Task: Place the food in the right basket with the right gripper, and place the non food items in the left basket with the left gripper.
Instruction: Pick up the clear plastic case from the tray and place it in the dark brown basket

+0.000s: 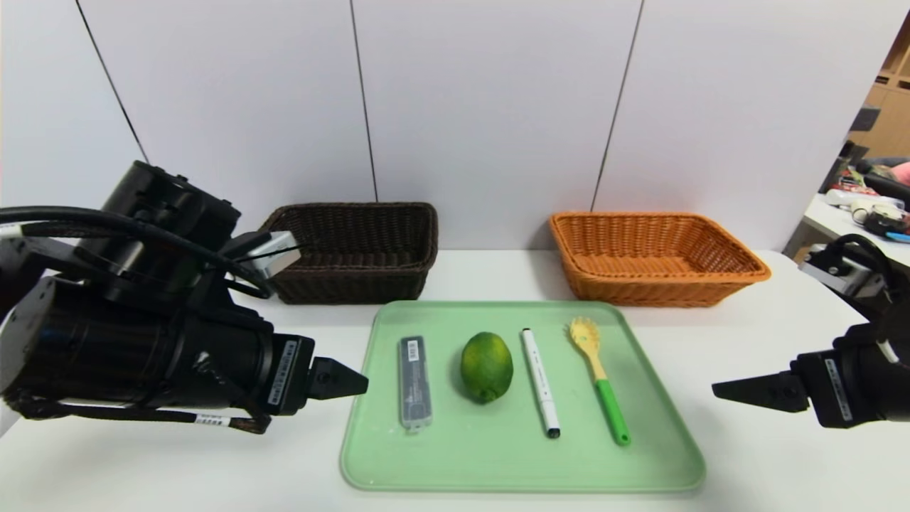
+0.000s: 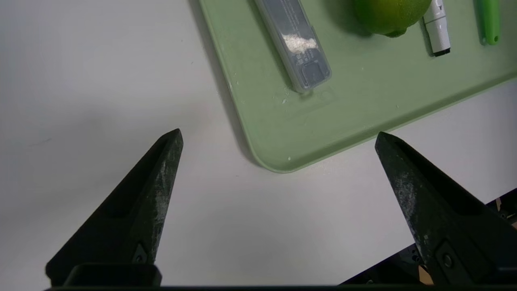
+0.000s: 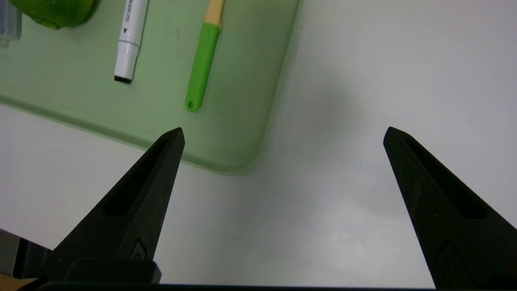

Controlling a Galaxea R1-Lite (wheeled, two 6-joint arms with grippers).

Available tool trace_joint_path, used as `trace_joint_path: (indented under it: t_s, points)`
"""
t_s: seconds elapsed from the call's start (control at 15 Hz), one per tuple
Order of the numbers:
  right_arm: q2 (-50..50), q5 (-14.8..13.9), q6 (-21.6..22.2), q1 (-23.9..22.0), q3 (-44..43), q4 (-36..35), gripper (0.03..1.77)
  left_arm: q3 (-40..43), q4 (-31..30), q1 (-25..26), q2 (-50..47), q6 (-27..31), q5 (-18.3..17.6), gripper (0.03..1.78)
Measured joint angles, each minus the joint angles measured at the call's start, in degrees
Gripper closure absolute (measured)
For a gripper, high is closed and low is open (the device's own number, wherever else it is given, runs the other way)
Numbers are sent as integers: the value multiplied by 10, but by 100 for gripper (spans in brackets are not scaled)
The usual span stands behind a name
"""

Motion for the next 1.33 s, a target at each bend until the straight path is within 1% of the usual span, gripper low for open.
trace_joint_path:
  t_s: [0.13, 0.2, 0.27, 0.4, 0.47, 0.6, 0.8, 0.93, 1.07, 1.2, 1.33]
  points:
    - [37, -25, 28, 14, -36, 13, 10, -21, 0, -22, 27, -27, 32, 12]
    - [52, -44, 45, 29, -58, 29, 10, -29, 1, -34, 40, -34, 51, 12]
    - [66, -61, 61, 45, -79, 52, 10, -34, 1, -42, 51, -36, 59, 12]
    - [93, -91, 98, 82, -114, 95, 10, -44, 0, -47, 68, -43, 61, 12]
    - [102, -95, 111, 96, -122, 100, 10, -48, 0, -50, 76, -52, 61, 12]
    - [117, -97, 118, 113, -127, 101, 10, -52, -1, -54, 86, -63, 61, 12]
    - [129, -100, 127, 130, -133, 99, 10, -57, 1, -71, 100, -64, 66, 12]
    - [133, -111, 129, 141, -134, 100, 10, -74, 5, -82, 113, -73, 87, 12]
    - [135, -112, 130, 149, -135, 100, 10, -105, 20, -94, 132, -100, 108, 12]
    - [138, -115, 130, 150, -135, 100, 10, -137, 36, -109, 156, -129, 121, 12]
    - [142, -119, 131, 151, -135, 99, 10, -174, 51, -126, 188, -159, 147, 12]
